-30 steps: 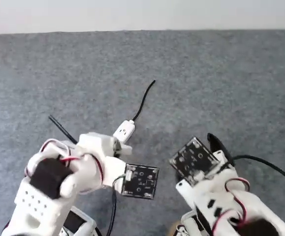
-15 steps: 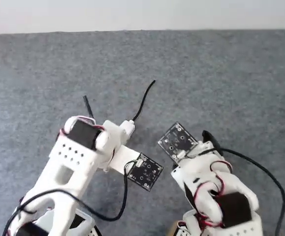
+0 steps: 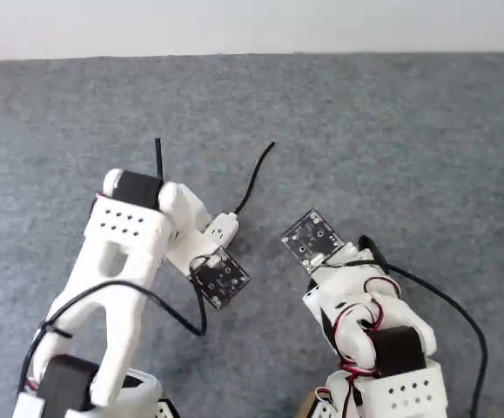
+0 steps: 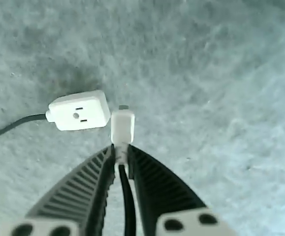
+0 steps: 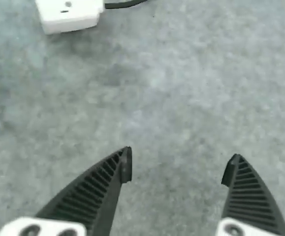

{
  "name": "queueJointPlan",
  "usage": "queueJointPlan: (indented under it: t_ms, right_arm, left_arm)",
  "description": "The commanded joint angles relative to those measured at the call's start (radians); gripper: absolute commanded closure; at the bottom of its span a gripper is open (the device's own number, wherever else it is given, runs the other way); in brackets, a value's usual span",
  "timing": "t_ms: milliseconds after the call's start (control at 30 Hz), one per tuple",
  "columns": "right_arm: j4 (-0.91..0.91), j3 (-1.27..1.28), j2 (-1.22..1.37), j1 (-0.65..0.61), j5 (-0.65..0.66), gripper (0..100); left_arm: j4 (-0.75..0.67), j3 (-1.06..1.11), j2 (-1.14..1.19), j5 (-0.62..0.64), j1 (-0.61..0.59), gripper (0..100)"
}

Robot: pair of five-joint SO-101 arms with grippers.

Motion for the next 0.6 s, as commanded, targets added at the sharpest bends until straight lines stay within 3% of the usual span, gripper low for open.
queueJointPlan:
  t_ms: [0, 267, 567]
  right_arm:
    - [-0.025, 0.02, -0.01, 0.004, -0.044, 68.5]
    - [-0.162, 0.184, -0.002, 0.001, -0.068, 68.5]
    - [-0.197, 0.245, -0.005, 0.001, -0.083, 68.5]
  left_arm:
    - [-0.02, -0.085, 0.038, -0.044, -0.012, 99]
    - [-0.034, -0.245, 0.166, -0.044, -0.005, 99]
    - [-0.029, -0.372, 0.327, -0.008, 0.029, 99]
